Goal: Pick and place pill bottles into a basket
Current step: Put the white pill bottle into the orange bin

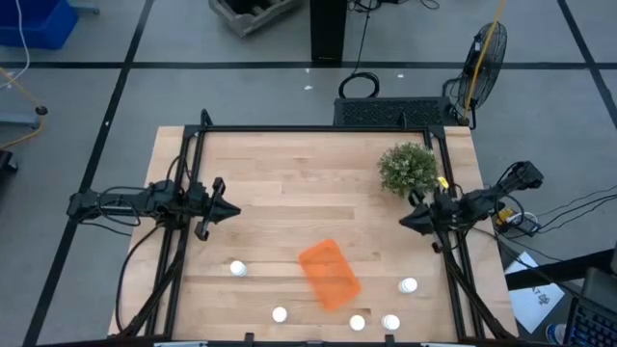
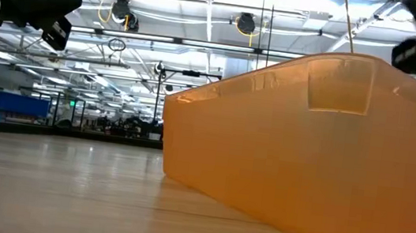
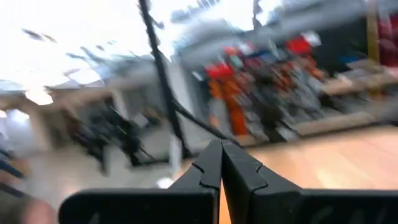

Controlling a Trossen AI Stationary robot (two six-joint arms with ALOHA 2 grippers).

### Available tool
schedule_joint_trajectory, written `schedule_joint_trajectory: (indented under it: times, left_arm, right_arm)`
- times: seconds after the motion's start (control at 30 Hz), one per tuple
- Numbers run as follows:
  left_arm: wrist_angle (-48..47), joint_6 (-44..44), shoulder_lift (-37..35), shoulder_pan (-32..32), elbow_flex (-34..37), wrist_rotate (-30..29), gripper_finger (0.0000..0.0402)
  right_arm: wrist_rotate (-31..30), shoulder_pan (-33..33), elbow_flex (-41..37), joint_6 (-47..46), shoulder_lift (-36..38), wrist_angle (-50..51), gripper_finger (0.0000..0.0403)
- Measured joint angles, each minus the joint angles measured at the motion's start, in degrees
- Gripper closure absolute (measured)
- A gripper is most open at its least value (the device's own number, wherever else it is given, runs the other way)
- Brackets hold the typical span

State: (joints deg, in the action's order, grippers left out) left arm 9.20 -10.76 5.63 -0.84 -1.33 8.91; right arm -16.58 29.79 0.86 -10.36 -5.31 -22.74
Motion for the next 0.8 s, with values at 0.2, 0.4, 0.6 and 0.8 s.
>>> schedule_joint_trajectory:
  times: [0.2,0.4,0.6,0.8]
  left_arm:
    - [0.02,0.00,0.00,-0.02,-0.01,0.00,0.0369]
    - [0.00,0.00,-0.01,-0.01,-0.01,0.00,0.0369]
    - [-0.14,0.00,0.00,0.00,-0.01,0.02,0.0369]
    - [-0.02,0.00,-0.02,0.00,-0.01,0.01,0.0369]
  right_arm:
    - [4.45,5.13,4.82,6.94,-13.29,-8.04,0.0403]
    - [-5.59,9.48,22.88,1.88,-33.53,8.20,0.0385]
    - [-7.13,9.71,43.11,-6.11,-49.75,29.19,0.0283]
    - [-3.78,11.53,57.49,-18.93,-61.08,47.90,0.0153]
